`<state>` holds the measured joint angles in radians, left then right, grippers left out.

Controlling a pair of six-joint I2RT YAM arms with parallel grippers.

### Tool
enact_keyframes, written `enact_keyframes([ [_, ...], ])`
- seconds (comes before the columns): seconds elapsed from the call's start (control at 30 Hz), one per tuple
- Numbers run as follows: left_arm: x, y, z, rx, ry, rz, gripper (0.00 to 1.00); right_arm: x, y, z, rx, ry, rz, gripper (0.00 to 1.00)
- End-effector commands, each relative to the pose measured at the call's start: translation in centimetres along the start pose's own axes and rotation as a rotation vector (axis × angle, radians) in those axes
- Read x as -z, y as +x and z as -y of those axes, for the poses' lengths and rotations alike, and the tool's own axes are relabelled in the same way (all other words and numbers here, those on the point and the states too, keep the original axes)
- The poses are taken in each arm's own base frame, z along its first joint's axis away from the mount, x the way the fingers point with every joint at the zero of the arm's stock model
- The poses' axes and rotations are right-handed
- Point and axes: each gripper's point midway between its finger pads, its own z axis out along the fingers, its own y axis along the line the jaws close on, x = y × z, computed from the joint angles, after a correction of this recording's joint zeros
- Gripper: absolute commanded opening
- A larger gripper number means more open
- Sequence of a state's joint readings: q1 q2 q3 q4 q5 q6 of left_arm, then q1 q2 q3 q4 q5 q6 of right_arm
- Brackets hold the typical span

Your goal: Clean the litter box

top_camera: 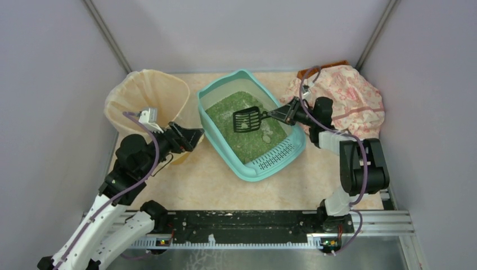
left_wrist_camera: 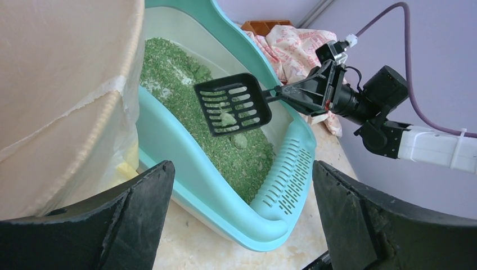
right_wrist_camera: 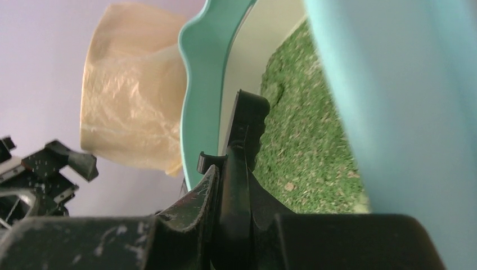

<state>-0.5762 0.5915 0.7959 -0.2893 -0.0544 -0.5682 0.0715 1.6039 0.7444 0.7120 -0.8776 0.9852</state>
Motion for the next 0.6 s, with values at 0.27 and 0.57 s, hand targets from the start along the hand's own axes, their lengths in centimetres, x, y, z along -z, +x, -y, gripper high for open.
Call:
enact_keyframes([
  [0.27,0.2,-0.7,0.6,-0.008,0.020,0.011,0.97,1.7,-3.3,-1.8,0.091,-0.060,0.112,0.00],
  [0.57,0.1,-0.4,0.7,-0.002,0.031,0.009,0.97,0.7,-1.8,-3.0,0.105,-0.110,0.041,0.00],
])
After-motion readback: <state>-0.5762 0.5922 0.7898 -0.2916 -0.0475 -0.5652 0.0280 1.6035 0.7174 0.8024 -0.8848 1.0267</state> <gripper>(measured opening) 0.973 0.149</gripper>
